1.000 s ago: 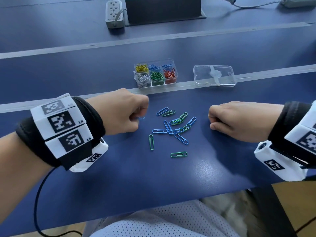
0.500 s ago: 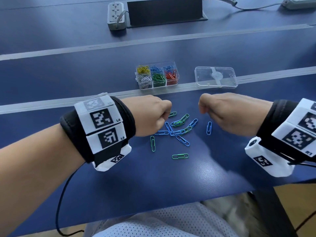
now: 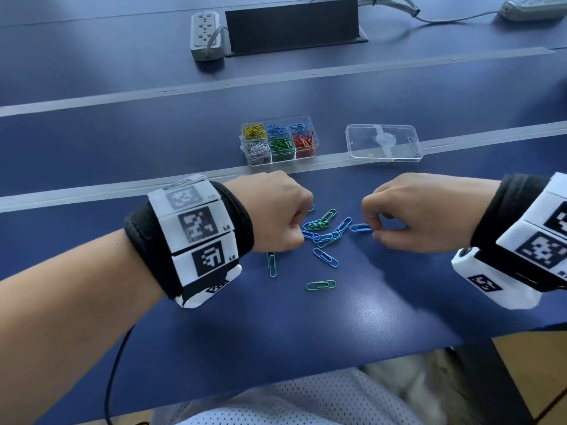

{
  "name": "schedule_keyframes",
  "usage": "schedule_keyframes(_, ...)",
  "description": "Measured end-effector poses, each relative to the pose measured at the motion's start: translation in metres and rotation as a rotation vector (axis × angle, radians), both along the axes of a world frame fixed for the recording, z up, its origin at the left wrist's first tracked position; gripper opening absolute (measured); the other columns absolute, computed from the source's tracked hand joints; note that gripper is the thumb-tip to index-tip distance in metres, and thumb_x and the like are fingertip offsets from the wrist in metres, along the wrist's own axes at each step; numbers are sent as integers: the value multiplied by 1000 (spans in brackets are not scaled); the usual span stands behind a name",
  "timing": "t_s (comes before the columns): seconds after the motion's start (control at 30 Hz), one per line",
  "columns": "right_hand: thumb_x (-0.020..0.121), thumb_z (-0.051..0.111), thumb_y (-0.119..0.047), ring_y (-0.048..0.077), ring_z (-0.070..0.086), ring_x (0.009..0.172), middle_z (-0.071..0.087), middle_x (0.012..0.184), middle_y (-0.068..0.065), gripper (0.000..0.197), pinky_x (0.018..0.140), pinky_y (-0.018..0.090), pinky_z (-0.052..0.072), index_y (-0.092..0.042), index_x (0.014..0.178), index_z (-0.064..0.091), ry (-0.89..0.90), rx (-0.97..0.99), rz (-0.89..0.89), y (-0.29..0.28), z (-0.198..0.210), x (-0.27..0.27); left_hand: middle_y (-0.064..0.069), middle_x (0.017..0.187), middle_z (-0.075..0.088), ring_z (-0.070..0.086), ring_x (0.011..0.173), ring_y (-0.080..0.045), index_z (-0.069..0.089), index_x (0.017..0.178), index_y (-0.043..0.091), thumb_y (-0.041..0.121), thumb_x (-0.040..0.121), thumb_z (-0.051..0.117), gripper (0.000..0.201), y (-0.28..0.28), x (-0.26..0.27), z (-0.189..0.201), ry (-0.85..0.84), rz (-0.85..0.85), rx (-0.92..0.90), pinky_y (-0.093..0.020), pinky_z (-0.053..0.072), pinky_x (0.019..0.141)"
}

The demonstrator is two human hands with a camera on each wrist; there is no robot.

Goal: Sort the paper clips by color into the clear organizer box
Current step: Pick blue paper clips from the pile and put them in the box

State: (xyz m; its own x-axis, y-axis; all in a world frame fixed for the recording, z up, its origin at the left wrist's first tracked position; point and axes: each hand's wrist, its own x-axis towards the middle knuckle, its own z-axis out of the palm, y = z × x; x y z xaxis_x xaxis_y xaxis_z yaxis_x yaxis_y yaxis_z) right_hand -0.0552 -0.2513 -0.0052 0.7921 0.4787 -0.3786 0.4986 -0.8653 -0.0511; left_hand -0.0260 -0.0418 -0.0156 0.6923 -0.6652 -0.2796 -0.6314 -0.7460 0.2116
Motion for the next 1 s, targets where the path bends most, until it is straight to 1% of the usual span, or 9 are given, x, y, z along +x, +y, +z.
schedule_keyframes(0.13, 86, 48, -32, 17, 41, 72, 46, 72, -8, 9, 66, 27, 33, -26, 91, 43, -2, 17, -14, 5, -6, -2, 8, 61, 42, 42, 65, -16, 34, 58, 23, 23, 73, 57, 28, 4, 0, 3, 36, 56, -73, -28, 43, 64)
schedule_keyframes(0.23, 90, 47, -37, 17, 41, 77, 47, 76, -9, 17, 71, 29, 37, -27, 104, 46, -14, 41, -41, 5, -8, 1, 10, 58, 43, 40, 56, -5, 38, 59, 23, 19, 72, 61, 27, 7, -1, 5, 40, 79, -85, -25, 38, 57)
schedule_keyframes(0.37, 90, 47, -47, 16, 41, 80, 49, 80, -7, 28, 76, 30, 39, -27, 108, 48, -23, 72, -89, 7, -9, 7, 11, 56, 47, 42, 53, 0, 47, 70, 21, 14, 71, 60, 15, 12, 2, 5, 42, 100, -143, -16, 35, 54)
schedule_keyframes(0.5, 90, 51, -40, 14, 40, 77, 49, 76, -8, 17, 74, 28, 39, -26, 98, 57, -4, 64, -78, 13, -9, 12, 9, 63, 53, 45, 56, 0, 58, 90, 24, 13, 77, 56, 18, 13, 4, 5, 93, 129, -163, -13, 36, 60)
schedule_keyframes(0.57, 89, 49, -34, 14, 41, 70, 46, 68, -10, 9, 70, 27, 38, -27, 84, 53, 0, 57, -73, 16, -9, 11, 7, 67, 56, 47, 55, -1, 61, 87, 26, 12, 80, 53, 17, 14, 4, 7, 139, 156, -178, -18, 39, 60)
schedule_keyframes(0.63, 87, 45, -29, 12, 41, 61, 43, 63, -9, 17, 66, 28, 35, -27, 71, 38, 42, 68, -130, 18, -6, 10, 6, 69, 58, 53, 50, 2, 58, 78, 26, 10, 81, 50, 19, 15, 5, 9, 209, 192, -208, -14, 42, 56)
schedule_keyframes(0.73, 89, 36, -21, 20, 38, 59, 44, 64, 0, 11, 63, 35, 36, -22, 80, 30, 128, 121, -250, 19, -2, 11, 9, 60, 51, 49, 47, 9, 52, 72, 25, 10, 84, 46, 19, 17, 6, 12, 228, 226, -200, -3, 36, 47)
schedule_keyframes(0.9, 92, 32, -9, 22, 32, 48, 38, 54, 6, 18, 49, 27, 29, -23, 103, 27, 137, 159, -234, 17, -6, 13, 8, 57, 43, 38, 54, -7, 39, 61, 23, 9, 87, 39, 30, 10, 5, 9, 194, 239, -159, -14, 31, 50)
schedule_keyframes(1.0, 91, 30, -8, 19, 35, 50, 41, 56, 2, 22, 52, 28, 32, -28, 98, 36, 143, 158, -234, 18, -5, 15, 8, 58, 45, 41, 58, -8, 40, 60, 23, 12, 86, 37, 29, 4, 4, 10, 220, 234, -163, -23, 33, 56)
